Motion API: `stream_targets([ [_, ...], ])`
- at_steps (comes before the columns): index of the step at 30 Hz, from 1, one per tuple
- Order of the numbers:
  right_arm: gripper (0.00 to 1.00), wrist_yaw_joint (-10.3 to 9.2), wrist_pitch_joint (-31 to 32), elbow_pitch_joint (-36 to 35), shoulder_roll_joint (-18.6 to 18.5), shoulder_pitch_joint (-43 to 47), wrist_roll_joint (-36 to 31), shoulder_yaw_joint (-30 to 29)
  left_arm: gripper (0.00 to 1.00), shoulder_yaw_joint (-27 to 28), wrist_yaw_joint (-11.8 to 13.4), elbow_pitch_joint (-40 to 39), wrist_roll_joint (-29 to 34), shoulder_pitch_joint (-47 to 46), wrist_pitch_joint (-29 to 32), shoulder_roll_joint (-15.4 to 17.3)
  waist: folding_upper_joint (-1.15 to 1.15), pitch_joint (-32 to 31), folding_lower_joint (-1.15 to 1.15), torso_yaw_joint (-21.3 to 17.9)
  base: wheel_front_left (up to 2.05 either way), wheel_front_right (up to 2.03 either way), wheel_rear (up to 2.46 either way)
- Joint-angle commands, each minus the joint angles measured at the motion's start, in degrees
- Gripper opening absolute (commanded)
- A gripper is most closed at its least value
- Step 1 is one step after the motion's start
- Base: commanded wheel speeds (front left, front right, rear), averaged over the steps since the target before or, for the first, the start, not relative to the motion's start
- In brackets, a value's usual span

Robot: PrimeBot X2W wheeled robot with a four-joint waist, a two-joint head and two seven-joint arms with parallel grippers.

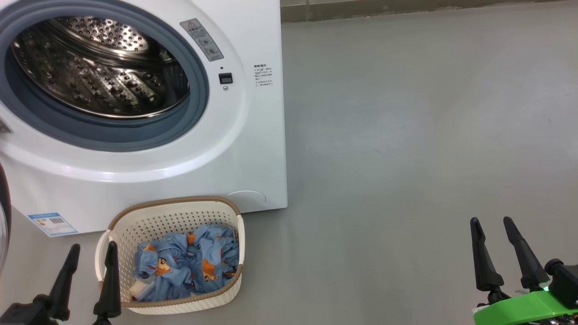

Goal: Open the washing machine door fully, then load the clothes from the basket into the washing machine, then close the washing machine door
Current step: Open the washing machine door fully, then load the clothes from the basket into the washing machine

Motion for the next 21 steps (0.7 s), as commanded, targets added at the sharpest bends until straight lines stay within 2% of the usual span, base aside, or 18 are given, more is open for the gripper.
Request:
stream_targets([
  [1, 1.00, 0.33, -0.52, -1.27, -1.06, -0.57, -0.19, 0.89, 1.00, 2.03, 0.09, -1.53, -0.50, -1.12, -0.36, 1.05, 0.00, -0.06, 0.00, 0.02, 0.00, 0.00, 0.00],
  [12, 1.00, 0.33, -0.52, -1.34, -1.17, -0.26, -0.23, 1.12, 1.00, 0.02, 0.09, -1.20, -2.30, -1.03, -0.36, 1.62, 0.00, -0.45, 0.00, 0.52, 0.02, -0.06, 0.04],
  [21, 1.00, 0.33, -0.52, -1.41, -1.19, -0.14, -0.32, 1.30, 1.00, -0.73, 0.09, -1.21, -2.98, -1.02, -0.36, 1.94, 0.00, -0.69, 0.00, 0.54, 0.48, -1.27, 0.79],
])
